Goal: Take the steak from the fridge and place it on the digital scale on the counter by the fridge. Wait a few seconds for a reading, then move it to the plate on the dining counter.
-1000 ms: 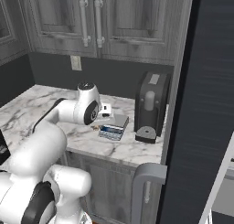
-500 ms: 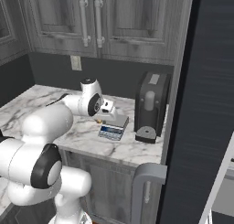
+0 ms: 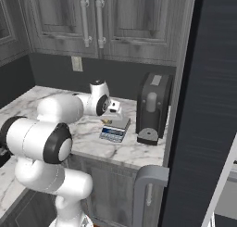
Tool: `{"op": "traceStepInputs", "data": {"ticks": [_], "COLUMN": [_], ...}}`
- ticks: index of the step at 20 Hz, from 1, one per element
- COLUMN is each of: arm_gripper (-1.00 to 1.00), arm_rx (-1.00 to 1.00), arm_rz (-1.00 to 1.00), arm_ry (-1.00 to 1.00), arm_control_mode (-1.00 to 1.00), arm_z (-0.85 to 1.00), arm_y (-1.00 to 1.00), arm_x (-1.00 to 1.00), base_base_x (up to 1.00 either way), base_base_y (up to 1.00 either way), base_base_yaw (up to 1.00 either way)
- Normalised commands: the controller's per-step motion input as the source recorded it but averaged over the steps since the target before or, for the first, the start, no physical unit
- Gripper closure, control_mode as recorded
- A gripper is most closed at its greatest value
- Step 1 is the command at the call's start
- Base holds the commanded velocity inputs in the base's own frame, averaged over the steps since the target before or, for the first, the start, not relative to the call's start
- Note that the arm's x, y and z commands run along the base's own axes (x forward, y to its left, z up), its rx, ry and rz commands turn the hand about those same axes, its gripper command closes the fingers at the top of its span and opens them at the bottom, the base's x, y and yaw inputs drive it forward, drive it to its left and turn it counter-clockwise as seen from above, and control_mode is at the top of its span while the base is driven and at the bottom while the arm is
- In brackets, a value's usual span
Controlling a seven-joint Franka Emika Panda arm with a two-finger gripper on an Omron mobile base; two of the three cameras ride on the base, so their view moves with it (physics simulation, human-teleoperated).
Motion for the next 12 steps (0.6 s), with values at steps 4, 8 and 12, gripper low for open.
{"op": "traceStepInputs", "data": {"ticks": [4,8,12], "arm_gripper": [1.00,1.00,1.00], "arm_rx": [0.02,0.01,0.00], "arm_rz": [0.09,0.06,0.05], "arm_ry": [0.00,0.00,0.00], "arm_control_mode": [-1.00,-1.00,-1.00], "arm_z": [-0.21,-0.28,-0.40], "arm_y": [-0.01,0.00,0.00], "arm_x": [0.23,0.08,0.25], "base_base_x": [0.00,0.00,0.00], "base_base_y": [0.00,0.00,0.00], "base_base_yaw": [0.00,0.00,0.00]}}
